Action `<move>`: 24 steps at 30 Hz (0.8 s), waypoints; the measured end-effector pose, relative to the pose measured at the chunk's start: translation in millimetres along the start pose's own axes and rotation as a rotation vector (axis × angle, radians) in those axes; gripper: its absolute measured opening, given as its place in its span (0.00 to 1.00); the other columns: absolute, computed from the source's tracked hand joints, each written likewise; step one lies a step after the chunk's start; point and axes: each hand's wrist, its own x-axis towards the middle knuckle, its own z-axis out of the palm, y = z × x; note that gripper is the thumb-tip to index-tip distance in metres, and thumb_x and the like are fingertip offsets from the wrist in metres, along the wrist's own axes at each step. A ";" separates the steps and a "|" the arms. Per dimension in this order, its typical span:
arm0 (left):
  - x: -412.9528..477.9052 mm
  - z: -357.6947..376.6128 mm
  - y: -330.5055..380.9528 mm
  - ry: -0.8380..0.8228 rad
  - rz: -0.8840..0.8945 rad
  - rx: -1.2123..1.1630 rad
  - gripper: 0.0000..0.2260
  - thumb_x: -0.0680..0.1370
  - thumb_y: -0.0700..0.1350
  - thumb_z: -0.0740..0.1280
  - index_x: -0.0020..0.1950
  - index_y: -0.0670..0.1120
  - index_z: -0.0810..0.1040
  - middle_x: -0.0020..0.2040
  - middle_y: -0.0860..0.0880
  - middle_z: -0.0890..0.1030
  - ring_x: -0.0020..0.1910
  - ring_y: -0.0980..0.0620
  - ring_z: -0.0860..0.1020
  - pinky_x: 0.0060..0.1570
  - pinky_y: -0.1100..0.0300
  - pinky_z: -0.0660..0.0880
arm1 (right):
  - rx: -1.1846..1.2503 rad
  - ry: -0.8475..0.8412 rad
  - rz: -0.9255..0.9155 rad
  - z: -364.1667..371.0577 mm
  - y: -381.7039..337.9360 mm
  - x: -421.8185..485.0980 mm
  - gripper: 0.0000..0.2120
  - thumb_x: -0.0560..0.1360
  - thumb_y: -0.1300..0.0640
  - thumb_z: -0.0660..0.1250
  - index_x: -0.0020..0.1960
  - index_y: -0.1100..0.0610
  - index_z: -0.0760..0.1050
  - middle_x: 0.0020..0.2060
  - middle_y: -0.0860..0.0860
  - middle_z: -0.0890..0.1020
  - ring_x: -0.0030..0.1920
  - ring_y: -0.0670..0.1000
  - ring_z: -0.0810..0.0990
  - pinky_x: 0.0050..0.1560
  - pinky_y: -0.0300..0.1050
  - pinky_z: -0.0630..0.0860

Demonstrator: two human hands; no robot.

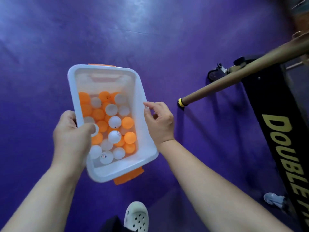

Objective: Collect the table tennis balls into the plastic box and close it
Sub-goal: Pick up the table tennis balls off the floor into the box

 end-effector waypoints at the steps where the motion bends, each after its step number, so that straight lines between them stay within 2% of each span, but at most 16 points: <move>1: -8.4 -12.0 13.8 0.008 -0.014 0.000 0.08 0.70 0.33 0.65 0.48 0.41 0.72 0.36 0.50 0.73 0.33 0.52 0.70 0.30 0.59 0.67 | 0.012 -0.027 0.011 -7.6 -17.8 0.5 0.10 0.72 0.59 0.67 0.52 0.55 0.82 0.39 0.51 0.80 0.35 0.48 0.75 0.39 0.43 0.75; 5: -46.7 -53.9 74.3 0.017 -0.026 0.006 0.08 0.70 0.33 0.64 0.47 0.38 0.71 0.38 0.46 0.75 0.33 0.50 0.71 0.31 0.58 0.67 | 0.071 -0.075 0.071 -54.0 -86.9 0.8 0.12 0.72 0.60 0.66 0.55 0.55 0.81 0.41 0.50 0.83 0.38 0.49 0.79 0.43 0.46 0.78; 8: -81.8 -81.5 126.9 0.008 -0.035 0.008 0.07 0.69 0.34 0.64 0.46 0.39 0.71 0.43 0.39 0.77 0.37 0.46 0.73 0.34 0.52 0.70 | 0.074 -0.052 0.022 -97.9 -135.4 0.8 0.11 0.72 0.61 0.66 0.53 0.58 0.82 0.41 0.53 0.84 0.38 0.51 0.80 0.42 0.49 0.79; 11: -119.6 -106.3 184.2 0.004 -0.056 -0.012 0.06 0.69 0.33 0.63 0.44 0.39 0.71 0.43 0.37 0.78 0.37 0.44 0.74 0.34 0.50 0.72 | 0.079 -0.045 0.013 -145.1 -185.3 2.6 0.11 0.73 0.62 0.66 0.53 0.58 0.82 0.39 0.53 0.83 0.38 0.50 0.79 0.42 0.49 0.78; 13: -143.8 -124.5 221.7 0.003 -0.077 -0.019 0.07 0.68 0.33 0.64 0.44 0.41 0.73 0.44 0.37 0.80 0.38 0.38 0.77 0.36 0.45 0.76 | 0.091 -0.043 0.039 -176.6 -218.3 1.4 0.10 0.74 0.62 0.67 0.53 0.57 0.82 0.39 0.51 0.82 0.38 0.49 0.78 0.42 0.49 0.78; 15: -166.9 -143.7 257.7 -0.013 -0.090 -0.017 0.07 0.68 0.33 0.64 0.43 0.42 0.73 0.44 0.38 0.80 0.44 0.33 0.79 0.39 0.38 0.78 | 0.122 -0.065 0.092 -206.0 -250.0 -0.5 0.10 0.74 0.61 0.67 0.54 0.55 0.81 0.41 0.49 0.82 0.39 0.48 0.78 0.43 0.48 0.79; 19: -209.5 -180.4 326.4 -0.025 -0.087 0.005 0.07 0.69 0.34 0.65 0.44 0.43 0.74 0.45 0.39 0.81 0.47 0.34 0.80 0.41 0.36 0.78 | 0.178 -0.069 0.114 -259.0 -315.6 1.8 0.10 0.74 0.62 0.67 0.54 0.56 0.81 0.43 0.50 0.83 0.41 0.49 0.79 0.45 0.49 0.79; 24: -249.7 -212.0 400.5 -0.057 -0.017 0.022 0.09 0.68 0.34 0.63 0.45 0.42 0.74 0.46 0.38 0.81 0.44 0.38 0.81 0.43 0.38 0.78 | 0.200 -0.007 0.097 -318.9 -383.3 4.8 0.09 0.74 0.64 0.67 0.53 0.58 0.81 0.43 0.52 0.83 0.40 0.50 0.79 0.45 0.42 0.78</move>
